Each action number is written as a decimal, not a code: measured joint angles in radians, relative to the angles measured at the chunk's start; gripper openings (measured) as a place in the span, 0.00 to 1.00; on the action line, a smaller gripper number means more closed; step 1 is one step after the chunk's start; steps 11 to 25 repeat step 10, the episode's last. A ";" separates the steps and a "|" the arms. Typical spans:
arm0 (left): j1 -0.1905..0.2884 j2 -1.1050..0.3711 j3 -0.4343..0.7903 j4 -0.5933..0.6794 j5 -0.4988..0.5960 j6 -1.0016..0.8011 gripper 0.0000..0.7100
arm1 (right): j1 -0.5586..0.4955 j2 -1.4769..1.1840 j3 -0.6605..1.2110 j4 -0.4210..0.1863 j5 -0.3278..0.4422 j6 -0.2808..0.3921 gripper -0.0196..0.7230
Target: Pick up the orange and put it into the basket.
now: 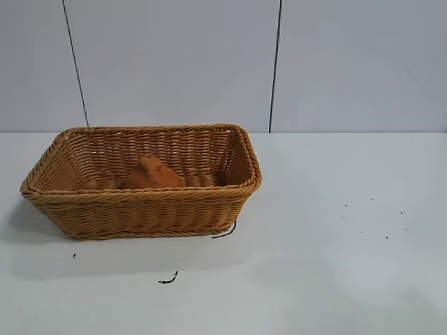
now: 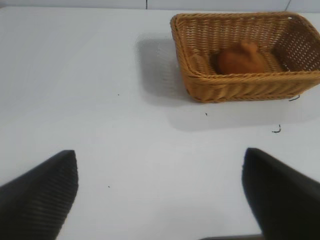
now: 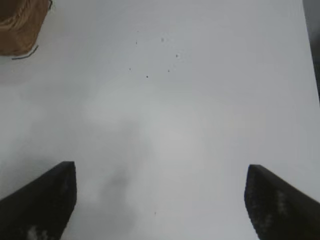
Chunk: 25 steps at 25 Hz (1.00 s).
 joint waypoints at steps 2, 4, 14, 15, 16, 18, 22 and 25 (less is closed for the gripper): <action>0.000 0.000 0.000 0.000 0.000 0.000 0.90 | 0.000 -0.052 0.000 0.000 0.000 0.000 0.91; 0.000 0.000 0.000 0.000 0.000 0.000 0.90 | 0.000 -0.088 0.000 0.000 0.000 0.000 0.91; 0.000 0.000 0.000 0.000 0.000 0.000 0.90 | 0.000 -0.095 0.000 0.000 0.001 0.000 0.91; 0.000 0.000 0.000 0.000 0.000 0.000 0.90 | 0.000 -0.095 0.000 0.000 0.001 0.000 0.91; 0.000 0.000 0.000 0.000 0.000 0.000 0.90 | 0.000 -0.095 0.000 0.000 0.001 0.000 0.91; 0.000 0.000 0.000 0.000 0.000 0.000 0.90 | 0.000 -0.095 0.000 0.000 0.001 0.000 0.91; 0.000 0.000 0.000 0.000 0.000 0.000 0.90 | 0.000 -0.095 0.000 0.000 0.001 0.000 0.91; 0.000 0.000 0.000 0.000 0.000 0.000 0.90 | 0.000 -0.095 0.000 0.000 0.001 0.000 0.91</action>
